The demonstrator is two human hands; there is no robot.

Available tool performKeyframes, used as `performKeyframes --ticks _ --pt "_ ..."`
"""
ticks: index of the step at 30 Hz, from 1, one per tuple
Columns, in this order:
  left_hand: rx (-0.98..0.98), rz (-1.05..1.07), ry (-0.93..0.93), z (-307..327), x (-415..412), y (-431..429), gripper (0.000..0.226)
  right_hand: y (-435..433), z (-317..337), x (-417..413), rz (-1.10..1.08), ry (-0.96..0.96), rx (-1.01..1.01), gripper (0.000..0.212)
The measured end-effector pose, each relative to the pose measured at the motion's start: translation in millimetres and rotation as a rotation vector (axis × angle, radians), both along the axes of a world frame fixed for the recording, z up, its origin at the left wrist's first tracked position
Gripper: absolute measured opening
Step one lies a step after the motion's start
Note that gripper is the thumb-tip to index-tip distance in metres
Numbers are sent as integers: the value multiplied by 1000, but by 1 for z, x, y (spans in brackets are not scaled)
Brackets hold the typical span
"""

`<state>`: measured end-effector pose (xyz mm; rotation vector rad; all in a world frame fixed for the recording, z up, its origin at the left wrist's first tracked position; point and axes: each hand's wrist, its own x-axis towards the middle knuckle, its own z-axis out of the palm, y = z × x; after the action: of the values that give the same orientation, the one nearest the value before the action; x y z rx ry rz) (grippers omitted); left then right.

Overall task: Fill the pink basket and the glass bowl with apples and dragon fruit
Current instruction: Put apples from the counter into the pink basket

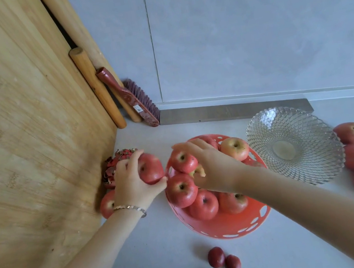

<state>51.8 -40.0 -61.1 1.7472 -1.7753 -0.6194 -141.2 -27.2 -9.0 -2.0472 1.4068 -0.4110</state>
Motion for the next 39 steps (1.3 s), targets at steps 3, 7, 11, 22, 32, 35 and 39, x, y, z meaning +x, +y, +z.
performKeyframes --ticks 3,7,11,22,32,35,39 --pt "80 -276 146 45 -15 14 93 10 11 0 66 -69 -5 93" --pt "233 -437 150 59 -34 32 126 27 24 -11 150 46 86 112" --pt "368 -481 164 46 -45 47 128 47 9 -25 91 212 25 97" --pt "337 -502 97 14 -32 70 39 87 -60 -50 -132 183 247 90" --pt "210 -376 73 -3 -9 68 27 91 -65 -51 -15 447 272 83" --pt "147 -133 -5 -13 6 56 33 90 -58 -40 -117 428 355 79" --pt "280 232 -223 -36 33 30 65 82 -48 -21 -149 443 284 65"
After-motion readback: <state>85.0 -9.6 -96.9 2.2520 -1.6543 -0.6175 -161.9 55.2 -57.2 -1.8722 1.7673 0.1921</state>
